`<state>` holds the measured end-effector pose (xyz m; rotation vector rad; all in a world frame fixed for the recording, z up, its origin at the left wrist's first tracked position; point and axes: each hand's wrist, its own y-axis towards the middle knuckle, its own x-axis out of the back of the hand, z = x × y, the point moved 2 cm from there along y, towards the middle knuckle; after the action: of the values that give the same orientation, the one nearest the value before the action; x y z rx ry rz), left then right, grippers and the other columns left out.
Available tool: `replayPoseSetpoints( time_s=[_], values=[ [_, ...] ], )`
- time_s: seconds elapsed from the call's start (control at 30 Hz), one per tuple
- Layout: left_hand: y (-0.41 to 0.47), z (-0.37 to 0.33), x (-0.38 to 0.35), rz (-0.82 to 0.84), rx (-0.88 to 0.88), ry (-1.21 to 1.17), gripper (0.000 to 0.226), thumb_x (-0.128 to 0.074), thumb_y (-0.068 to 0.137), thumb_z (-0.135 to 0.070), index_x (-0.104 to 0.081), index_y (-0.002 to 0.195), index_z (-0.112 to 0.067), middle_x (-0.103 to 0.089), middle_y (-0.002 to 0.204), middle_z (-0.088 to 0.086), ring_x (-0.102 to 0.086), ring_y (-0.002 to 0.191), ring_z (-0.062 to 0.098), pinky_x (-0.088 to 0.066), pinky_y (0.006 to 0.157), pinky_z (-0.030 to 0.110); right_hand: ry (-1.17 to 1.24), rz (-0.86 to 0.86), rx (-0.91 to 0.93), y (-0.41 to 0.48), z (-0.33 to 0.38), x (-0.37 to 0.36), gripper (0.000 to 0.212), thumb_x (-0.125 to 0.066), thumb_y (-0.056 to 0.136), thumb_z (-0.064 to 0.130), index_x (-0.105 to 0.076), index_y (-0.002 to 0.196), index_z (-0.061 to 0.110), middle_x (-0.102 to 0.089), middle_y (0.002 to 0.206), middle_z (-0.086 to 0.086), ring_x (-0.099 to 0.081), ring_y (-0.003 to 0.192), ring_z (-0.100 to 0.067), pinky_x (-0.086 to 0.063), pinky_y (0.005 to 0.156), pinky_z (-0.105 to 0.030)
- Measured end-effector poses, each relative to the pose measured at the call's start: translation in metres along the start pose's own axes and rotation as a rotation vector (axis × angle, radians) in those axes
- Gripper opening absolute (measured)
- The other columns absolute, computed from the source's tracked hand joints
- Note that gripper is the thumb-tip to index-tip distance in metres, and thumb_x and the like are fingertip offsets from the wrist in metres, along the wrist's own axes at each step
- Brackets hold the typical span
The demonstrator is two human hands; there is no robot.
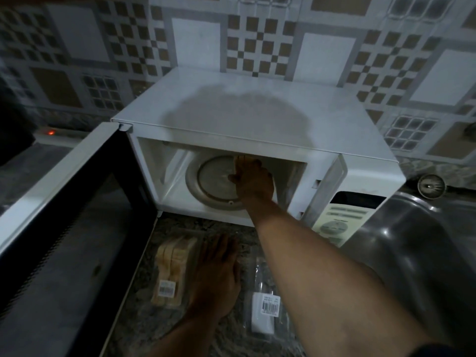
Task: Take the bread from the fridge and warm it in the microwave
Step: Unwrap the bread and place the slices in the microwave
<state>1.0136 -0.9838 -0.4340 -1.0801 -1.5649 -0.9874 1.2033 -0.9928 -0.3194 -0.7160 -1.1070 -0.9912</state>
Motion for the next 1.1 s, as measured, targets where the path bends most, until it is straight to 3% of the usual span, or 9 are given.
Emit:
replayPoseSetpoints(
  time_s=[0.13, 0.23, 0.3, 0.4, 0.53, 0.73, 0.87, 1.0, 1.1],
  values=[
    [0.002, 0.0, -0.003, -0.006, 0.015, -0.03, 0.053, -0.037, 0.091, -0.035, -0.058, 0.135, -0.014, -0.057, 0.139, 0.012, -0.053, 0.129, 0.031, -0.045, 0.106, 0.048, -0.011, 0.013, -0.003, 0.005, 0.001, -0.004, 0.063, -0.053, 0.097, 0.05, -0.032, 0.151, 0.026, -0.042, 0.146, -0.015, -0.049, 0.127, -0.034, -0.039, 0.101, -0.042],
    [0.002, 0.001, -0.003, -0.023, 0.003, -0.032, 0.053, -0.038, 0.09, -0.033, -0.057, 0.136, -0.014, -0.057, 0.139, 0.012, -0.053, 0.129, 0.032, -0.044, 0.106, 0.048, 0.114, -0.046, -0.061, 0.007, -0.002, -0.004, 0.057, -0.066, 0.089, 0.051, -0.052, 0.134, 0.02, -0.057, 0.13, -0.013, -0.058, 0.118, -0.034, -0.044, 0.092, -0.039],
    [0.002, 0.001, -0.002, -0.036, -0.008, -0.034, 0.053, -0.038, 0.089, -0.031, -0.057, 0.136, -0.015, -0.057, 0.139, 0.012, -0.052, 0.129, 0.033, -0.039, 0.11, 0.046, 0.143, -0.089, -0.095, 0.003, -0.004, -0.001, 0.061, -0.07, 0.084, 0.054, -0.055, 0.129, 0.015, -0.062, 0.122, -0.011, -0.06, 0.115, -0.033, -0.046, 0.087, -0.038],
    [0.003, 0.001, -0.001, -0.035, 0.01, -0.01, 0.055, -0.036, 0.089, -0.034, -0.059, 0.135, -0.014, -0.057, 0.139, 0.012, -0.052, 0.13, 0.032, -0.028, 0.111, 0.044, -0.047, -0.054, 0.038, -0.007, 0.0, 0.006, 0.062, -0.055, 0.096, 0.052, -0.037, 0.146, 0.02, -0.05, 0.136, -0.012, -0.048, 0.126, -0.032, -0.043, 0.09, -0.042],
    [0.004, 0.003, -0.003, -0.018, 0.02, -0.033, 0.056, -0.034, 0.09, -0.034, -0.058, 0.136, -0.013, -0.055, 0.141, 0.013, -0.051, 0.131, 0.033, -0.031, 0.112, 0.044, 0.041, 0.022, 0.071, -0.032, -0.001, 0.021, 0.06, -0.046, 0.104, 0.04, -0.022, 0.156, 0.023, -0.034, 0.154, -0.018, -0.04, 0.136, -0.037, -0.04, 0.105, -0.047],
    [0.0, -0.005, 0.004, 0.104, 0.054, -0.047, 0.059, -0.031, 0.099, -0.032, -0.02, 0.155, -0.018, -0.016, 0.163, 0.006, -0.009, 0.151, 0.025, -0.005, 0.122, 0.04, 0.166, -0.086, -0.033, -0.086, 0.002, 0.051, 0.04, -0.05, 0.101, 0.022, -0.045, 0.138, 0.006, -0.054, 0.135, -0.017, -0.054, 0.125, -0.034, -0.046, 0.1, -0.04],
    [-0.018, -0.013, 0.019, 0.15, 0.071, -0.035, 0.065, -0.04, 0.099, -0.026, -0.011, 0.157, -0.021, -0.006, 0.165, 0.001, -0.004, 0.152, 0.022, -0.016, 0.121, 0.04, 0.158, 0.035, -0.032, -0.112, 0.008, 0.063, 0.051, -0.051, 0.096, 0.005, -0.041, 0.146, 0.012, -0.046, 0.148, -0.011, -0.051, 0.13, -0.029, -0.045, 0.106, -0.039],
    [-0.04, -0.016, 0.024, 0.179, 0.032, 0.03, 0.073, -0.049, 0.095, -0.026, -0.014, 0.157, -0.016, -0.01, 0.165, 0.004, -0.009, 0.151, 0.024, -0.013, 0.121, 0.037, 0.165, 0.046, -0.013, -0.139, 0.012, 0.068, 0.062, -0.055, 0.091, 0.003, -0.036, 0.15, 0.014, -0.046, 0.148, -0.013, -0.057, 0.122, -0.032, -0.05, 0.088, -0.034],
    [-0.068, -0.018, 0.03, 0.137, 0.018, -0.092, 0.07, -0.051, 0.093, -0.019, -0.021, 0.156, -0.015, -0.015, 0.164, 0.004, -0.013, 0.15, 0.021, -0.014, 0.12, 0.03, 0.173, 0.039, -0.022, -0.163, 0.018, 0.066, 0.038, -0.058, 0.093, 0.01, -0.051, 0.13, 0.007, -0.062, 0.121, -0.016, -0.063, 0.104, -0.035, -0.049, 0.074, -0.034]
  ],
)
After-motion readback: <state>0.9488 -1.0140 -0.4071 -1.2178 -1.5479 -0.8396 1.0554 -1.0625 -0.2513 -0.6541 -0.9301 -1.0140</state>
